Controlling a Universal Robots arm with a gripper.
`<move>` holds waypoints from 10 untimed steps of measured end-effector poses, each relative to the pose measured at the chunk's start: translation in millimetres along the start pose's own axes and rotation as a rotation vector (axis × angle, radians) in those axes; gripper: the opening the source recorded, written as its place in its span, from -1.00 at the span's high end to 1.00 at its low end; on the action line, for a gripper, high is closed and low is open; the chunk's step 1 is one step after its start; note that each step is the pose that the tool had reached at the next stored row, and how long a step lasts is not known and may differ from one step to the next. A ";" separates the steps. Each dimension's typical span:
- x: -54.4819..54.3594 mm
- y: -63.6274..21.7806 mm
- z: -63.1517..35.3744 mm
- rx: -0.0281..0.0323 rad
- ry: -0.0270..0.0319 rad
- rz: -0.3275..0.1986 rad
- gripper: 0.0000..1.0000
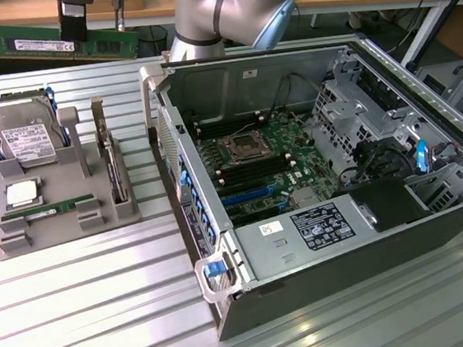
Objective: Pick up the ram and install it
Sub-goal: 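Pick up the ram and move it above insertion slot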
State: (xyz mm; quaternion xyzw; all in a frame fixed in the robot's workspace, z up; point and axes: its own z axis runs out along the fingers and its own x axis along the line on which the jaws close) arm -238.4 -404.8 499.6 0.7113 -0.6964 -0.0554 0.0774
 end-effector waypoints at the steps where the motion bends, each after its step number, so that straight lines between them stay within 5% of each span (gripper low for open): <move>1: 0.0 -1.4 -0.2 -0.0012 0.0000 0.000 0.75; 10: 0.3 -15.8 -1.7 -0.0148 -0.0003 -0.001 0.75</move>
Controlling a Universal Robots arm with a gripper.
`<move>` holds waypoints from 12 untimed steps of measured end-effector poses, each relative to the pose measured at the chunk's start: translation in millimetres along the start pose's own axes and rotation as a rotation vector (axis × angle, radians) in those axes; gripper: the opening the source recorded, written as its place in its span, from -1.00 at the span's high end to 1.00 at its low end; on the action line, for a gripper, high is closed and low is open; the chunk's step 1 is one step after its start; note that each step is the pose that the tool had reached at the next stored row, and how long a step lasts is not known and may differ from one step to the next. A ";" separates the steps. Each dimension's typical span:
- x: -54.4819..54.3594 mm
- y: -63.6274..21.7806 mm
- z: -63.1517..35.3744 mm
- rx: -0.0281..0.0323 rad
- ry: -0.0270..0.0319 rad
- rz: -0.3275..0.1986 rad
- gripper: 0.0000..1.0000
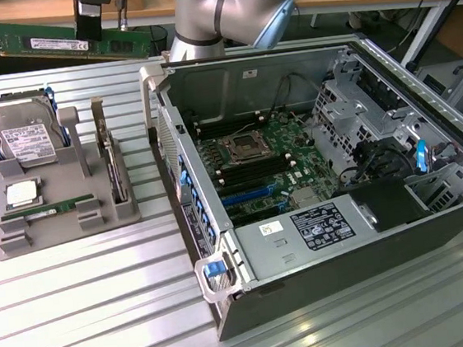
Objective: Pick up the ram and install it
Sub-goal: 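Pick up the ram and move it above insertion slot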
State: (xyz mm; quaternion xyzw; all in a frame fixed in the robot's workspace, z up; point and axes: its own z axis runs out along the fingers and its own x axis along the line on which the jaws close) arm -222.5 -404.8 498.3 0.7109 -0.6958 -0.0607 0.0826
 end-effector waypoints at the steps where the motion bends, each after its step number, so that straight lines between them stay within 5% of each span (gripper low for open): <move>1: 0.0 -2.0 -0.3 -0.0019 0.0000 0.000 0.75; 12: 0.5 -24.3 -2.7 -0.0230 -0.0004 -0.001 0.75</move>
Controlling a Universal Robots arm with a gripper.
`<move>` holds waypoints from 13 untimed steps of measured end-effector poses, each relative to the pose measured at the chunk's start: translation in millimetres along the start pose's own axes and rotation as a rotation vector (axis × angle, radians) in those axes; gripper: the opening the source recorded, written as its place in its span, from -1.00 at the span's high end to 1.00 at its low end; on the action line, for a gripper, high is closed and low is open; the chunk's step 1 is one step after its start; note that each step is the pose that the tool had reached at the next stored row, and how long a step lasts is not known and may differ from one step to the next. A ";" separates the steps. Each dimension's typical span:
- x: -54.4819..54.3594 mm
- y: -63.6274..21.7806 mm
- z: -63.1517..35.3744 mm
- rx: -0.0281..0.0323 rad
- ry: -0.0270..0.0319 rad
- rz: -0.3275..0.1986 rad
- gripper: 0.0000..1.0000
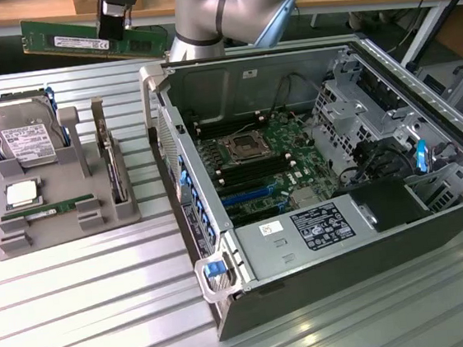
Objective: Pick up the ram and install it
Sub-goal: 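Pick up the ram and move it above insertion slot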
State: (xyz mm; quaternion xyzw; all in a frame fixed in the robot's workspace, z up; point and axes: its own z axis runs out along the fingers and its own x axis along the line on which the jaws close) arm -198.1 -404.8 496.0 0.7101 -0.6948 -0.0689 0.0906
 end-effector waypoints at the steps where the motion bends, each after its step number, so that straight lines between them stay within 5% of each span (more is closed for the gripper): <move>1: 0.1 -4.1 -0.7 -0.0035 -0.0001 0.000 0.75; 6: 0.1 -4.9 -0.8 0.0007 0.0001 0.000 0.75; 9: 0.1 -4.9 -0.6 0.0578 0.0010 0.002 0.75; 10: 0.1 -4.9 -0.6 0.0717 0.0016 0.002 0.75; 11: 0.1 -4.8 -0.6 0.0978 0.0019 0.003 0.75; 13: 0.1 -4.7 -0.5 0.1280 0.0025 0.004 0.75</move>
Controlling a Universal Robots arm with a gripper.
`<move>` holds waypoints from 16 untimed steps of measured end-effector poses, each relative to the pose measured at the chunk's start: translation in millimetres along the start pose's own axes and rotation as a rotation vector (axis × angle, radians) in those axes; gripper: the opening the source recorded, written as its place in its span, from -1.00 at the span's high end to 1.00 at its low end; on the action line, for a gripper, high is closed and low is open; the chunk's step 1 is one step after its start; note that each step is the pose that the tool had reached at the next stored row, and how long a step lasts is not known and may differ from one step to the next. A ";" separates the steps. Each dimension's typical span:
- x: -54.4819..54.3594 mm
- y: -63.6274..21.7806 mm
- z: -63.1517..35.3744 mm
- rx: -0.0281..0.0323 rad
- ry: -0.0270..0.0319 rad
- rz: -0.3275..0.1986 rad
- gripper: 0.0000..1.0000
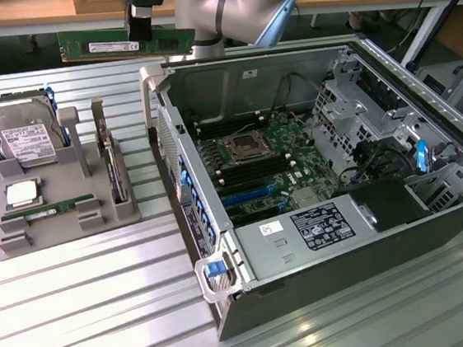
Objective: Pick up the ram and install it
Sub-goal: 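Pick up the ram and move it above insertion slot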
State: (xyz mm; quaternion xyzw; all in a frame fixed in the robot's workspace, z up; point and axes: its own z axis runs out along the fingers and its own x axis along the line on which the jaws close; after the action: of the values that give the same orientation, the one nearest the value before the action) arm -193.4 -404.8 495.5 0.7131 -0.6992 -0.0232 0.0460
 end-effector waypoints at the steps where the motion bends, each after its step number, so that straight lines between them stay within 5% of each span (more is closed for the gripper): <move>1: 0.0 0.2 0.0 0.0155 0.0003 0.001 0.75; 3: 0.0 0.4 0.1 0.0450 0.0009 0.001 0.75; 4: 0.0 0.5 0.1 0.0505 0.0010 0.002 0.75; 7: 0.0 0.5 0.2 0.0513 -0.0017 0.001 0.75; 8: 0.1 0.5 0.2 0.0517 -0.0229 0.000 0.75; 9: 0.5 0.5 0.2 0.0525 -0.0667 -0.003 0.75; 10: 1.3 0.5 0.2 0.0531 -0.0958 -0.005 0.75; 16: 1.4 0.6 0.2 0.0531 -0.0983 -0.005 0.75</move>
State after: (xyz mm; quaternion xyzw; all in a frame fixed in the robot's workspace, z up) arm -194.0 -406.3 495.3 0.7139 -0.6990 -0.0398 -0.0074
